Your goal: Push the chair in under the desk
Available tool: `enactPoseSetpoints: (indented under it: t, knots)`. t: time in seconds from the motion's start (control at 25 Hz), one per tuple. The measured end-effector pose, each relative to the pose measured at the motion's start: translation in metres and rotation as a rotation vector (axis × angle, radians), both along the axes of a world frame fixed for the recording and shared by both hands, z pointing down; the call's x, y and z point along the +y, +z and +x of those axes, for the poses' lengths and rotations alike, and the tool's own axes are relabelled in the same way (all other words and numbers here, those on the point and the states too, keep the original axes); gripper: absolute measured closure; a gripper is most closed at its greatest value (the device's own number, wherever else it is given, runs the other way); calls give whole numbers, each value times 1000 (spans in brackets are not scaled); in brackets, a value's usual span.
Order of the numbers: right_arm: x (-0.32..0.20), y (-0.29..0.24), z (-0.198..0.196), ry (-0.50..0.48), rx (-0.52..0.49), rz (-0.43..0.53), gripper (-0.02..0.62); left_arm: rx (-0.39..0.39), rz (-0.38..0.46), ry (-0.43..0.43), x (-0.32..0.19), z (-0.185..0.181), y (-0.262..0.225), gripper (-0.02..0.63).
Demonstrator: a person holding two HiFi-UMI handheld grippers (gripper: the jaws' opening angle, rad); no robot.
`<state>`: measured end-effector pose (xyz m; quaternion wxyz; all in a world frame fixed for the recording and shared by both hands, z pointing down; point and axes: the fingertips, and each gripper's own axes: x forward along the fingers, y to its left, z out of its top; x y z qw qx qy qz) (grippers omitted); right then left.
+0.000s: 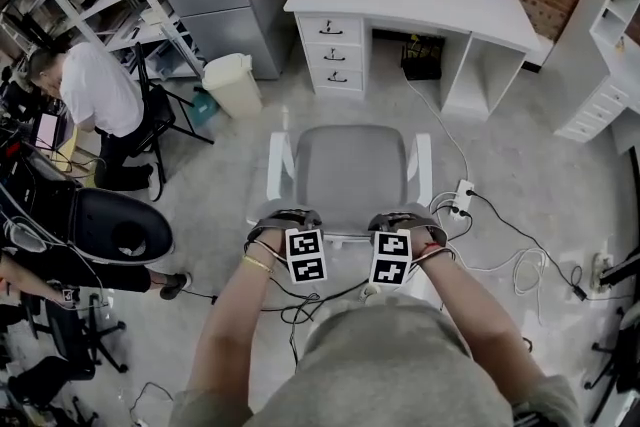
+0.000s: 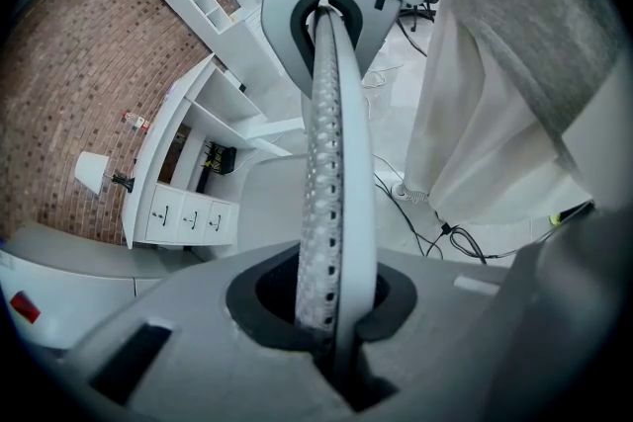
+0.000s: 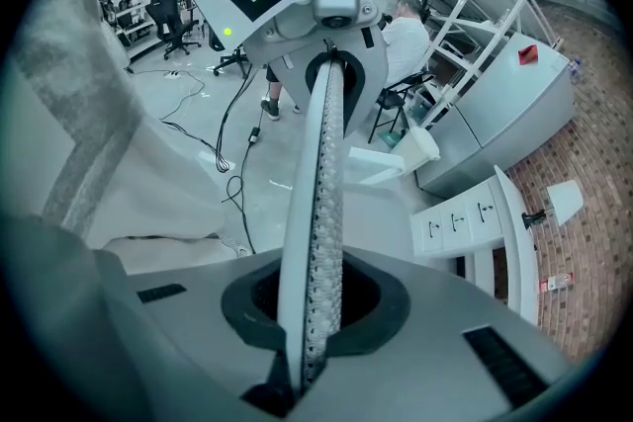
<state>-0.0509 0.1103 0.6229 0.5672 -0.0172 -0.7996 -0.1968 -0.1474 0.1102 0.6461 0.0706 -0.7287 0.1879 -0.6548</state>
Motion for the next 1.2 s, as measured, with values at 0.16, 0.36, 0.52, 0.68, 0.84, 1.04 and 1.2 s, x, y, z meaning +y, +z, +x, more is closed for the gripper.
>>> enactPoseSetpoints:
  t: [0.16, 0.36, 0.52, 0.68, 0.84, 1.04, 1.2]
  knots:
    - [-2, 0, -2, -2, -1, 7, 571, -2, 6, -1, -2, -2, 0, 568]
    - [-9, 2, -1, -3, 1, 6, 571, -3, 8, -8, -8, -1, 2, 566]
    - [-13, 2, -2, -3, 0, 8, 571, -5, 11, -8, -13, -2, 1, 566]
    - [-16, 3, -1, 0, 1, 7, 571, -6, 13, -5, -16, -2, 2, 566]
    - [-19, 3, -2, 1, -3, 11, 572, -5, 19, -3, -20, -3, 3, 565]
    - [-22, 1, -4, 10, -2, 8, 572, -4, 24, 2, -25, -5, 0, 560]
    - [-22, 1, -4, 20, -1, 9, 572, -3, 28, 12, -27, -5, 0, 558]
